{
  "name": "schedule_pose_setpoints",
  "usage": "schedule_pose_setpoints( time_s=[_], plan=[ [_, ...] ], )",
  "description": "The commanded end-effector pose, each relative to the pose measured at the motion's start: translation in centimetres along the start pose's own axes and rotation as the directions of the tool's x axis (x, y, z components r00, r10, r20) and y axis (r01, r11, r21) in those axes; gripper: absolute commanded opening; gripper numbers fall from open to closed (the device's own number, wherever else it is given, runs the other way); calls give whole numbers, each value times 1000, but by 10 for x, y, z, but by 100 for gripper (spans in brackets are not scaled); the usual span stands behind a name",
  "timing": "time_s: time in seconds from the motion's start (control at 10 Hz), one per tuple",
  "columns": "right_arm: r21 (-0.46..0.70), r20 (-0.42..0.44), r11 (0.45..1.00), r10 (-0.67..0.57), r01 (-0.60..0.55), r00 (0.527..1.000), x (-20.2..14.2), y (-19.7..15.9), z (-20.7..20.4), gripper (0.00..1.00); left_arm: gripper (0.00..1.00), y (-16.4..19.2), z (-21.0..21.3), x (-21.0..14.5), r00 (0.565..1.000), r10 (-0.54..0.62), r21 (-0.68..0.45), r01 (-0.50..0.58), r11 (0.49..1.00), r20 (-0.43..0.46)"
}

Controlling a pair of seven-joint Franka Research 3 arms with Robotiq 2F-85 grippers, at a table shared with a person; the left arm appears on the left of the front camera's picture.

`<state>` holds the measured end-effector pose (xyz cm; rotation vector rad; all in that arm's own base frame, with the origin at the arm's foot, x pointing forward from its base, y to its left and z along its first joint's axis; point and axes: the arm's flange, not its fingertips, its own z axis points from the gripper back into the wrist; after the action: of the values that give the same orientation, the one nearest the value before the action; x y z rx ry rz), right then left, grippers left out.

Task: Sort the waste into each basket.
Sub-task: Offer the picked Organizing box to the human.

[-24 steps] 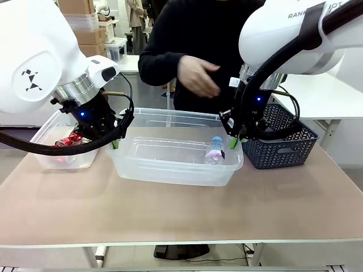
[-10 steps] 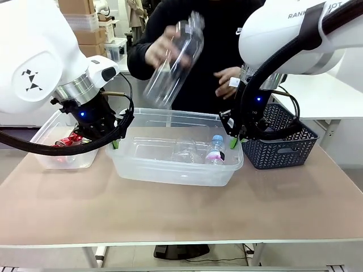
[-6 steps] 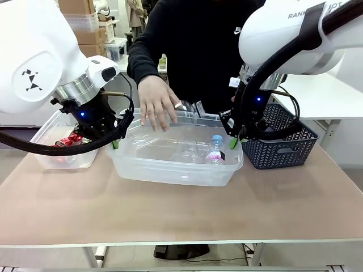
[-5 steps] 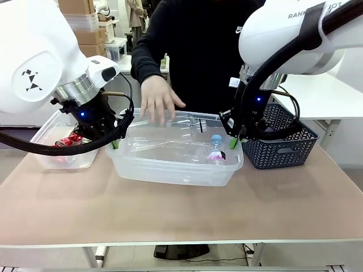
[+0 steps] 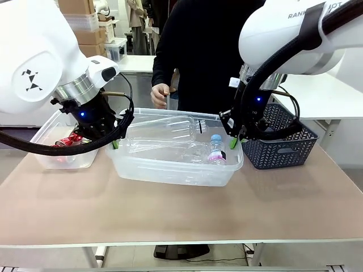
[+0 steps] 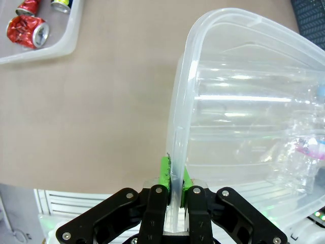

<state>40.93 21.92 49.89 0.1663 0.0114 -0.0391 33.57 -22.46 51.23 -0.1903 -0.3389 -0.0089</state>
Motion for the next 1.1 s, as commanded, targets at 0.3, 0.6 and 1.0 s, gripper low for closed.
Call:
schedule_pose_setpoints(
  time_s=[0.3, 0.6, 1.0],
  plan=[
    [22, -5, 1000, -5, 5, 1000, -3, -2, 3, 5, 6, 3, 1, 4, 1000, 5, 4, -5, 1000, 8],
    [22, -5, 1000, -5, 5, 1000, -3, -2, 3, 5, 6, 3, 1, 4, 1000, 5, 4, -5, 1000, 8],
    [28, -57, 988, 155, -153, 986, 80, 37, 5, 5, 6, -19, -25, 75, 998, -56, -37, 57, 998, 32]
  ],
)
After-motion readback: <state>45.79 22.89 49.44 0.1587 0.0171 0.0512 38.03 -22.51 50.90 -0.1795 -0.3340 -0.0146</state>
